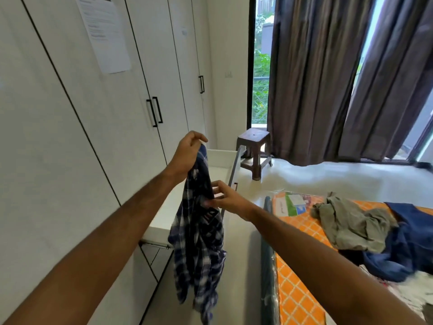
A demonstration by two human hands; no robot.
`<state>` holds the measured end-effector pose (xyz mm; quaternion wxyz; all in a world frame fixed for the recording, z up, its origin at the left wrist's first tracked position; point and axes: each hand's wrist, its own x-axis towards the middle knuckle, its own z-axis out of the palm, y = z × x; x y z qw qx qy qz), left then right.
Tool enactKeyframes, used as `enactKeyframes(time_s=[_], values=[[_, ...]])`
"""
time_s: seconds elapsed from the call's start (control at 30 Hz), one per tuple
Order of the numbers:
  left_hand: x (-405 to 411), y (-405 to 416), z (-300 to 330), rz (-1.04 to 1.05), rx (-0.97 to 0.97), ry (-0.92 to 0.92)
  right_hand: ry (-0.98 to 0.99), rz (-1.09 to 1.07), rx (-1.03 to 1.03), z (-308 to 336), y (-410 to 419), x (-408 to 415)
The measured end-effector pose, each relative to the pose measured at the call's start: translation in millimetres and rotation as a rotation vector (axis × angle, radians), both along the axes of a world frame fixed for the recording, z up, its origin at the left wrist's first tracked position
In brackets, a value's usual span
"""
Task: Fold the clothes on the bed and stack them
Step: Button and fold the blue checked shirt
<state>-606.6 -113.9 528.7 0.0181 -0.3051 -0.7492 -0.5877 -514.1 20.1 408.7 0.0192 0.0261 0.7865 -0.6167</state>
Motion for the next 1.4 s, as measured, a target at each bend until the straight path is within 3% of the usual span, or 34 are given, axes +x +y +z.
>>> enactKeyframes(time_s=[0.23, 0.43, 0.53, 0.67, 0.77, 0.83, 0.97, 1.03, 1.13, 1.27, 1.4], values=[[-33.0, 50.3, 20.4, -0.148, -0.087, 0.078, -0.033, -0.093, 0.219, -21.8, 58.7, -20.0], [-90.9, 86.1, -12.8, -0.15, -0.215, 0.045, -0.052, -0.357, 0.434, -20.1, 133.0, -43.4], [-124.5, 112.9, -29.7, -0.171, -0.424, 0.133, -0.02, -0.412, 0.473, -10.5, 172.9, -66.5], [-158.3, 145.2, -40.2, -0.224, -0.775, 0.266, -0.078, -0.294, 0.433, 4.9, 215.9, -90.8], [-182.7, 167.9, -40.9, -0.213, -0.884, 0.31, -0.164, -0.278, 0.472, 9.8, 243.1, -100.1], [-194.0, 179.8, -38.7, -0.231, -0.91, 0.347, -0.204, -0.213, 0.592, 10.4, 260.3, -104.3], [-198.6, 199.7, -34.1, -0.458, -0.952, 0.414, -0.266, -0.029, 0.967, 11.8, 279.7, -108.0], [-202.5, 212.1, -36.2, -0.541, -0.998, 0.487, -0.274, -0.049, 1.134, 8.8, 289.7, -108.0], [-208.9, 222.8, -42.7, -0.539, -0.951, 0.555, -0.21, -0.192, 1.18, 5.6, 301.4, -106.2], [-211.7, 229.2, -44.8, -0.552, -0.751, 0.482, -0.022, -0.368, 0.893, 4.8, 312.0, -103.5], [-206.6, 232.9, -38.0, -0.505, -0.552, 0.47, -0.072, -0.414, 0.735, 4.0, 317.5, -94.4]])
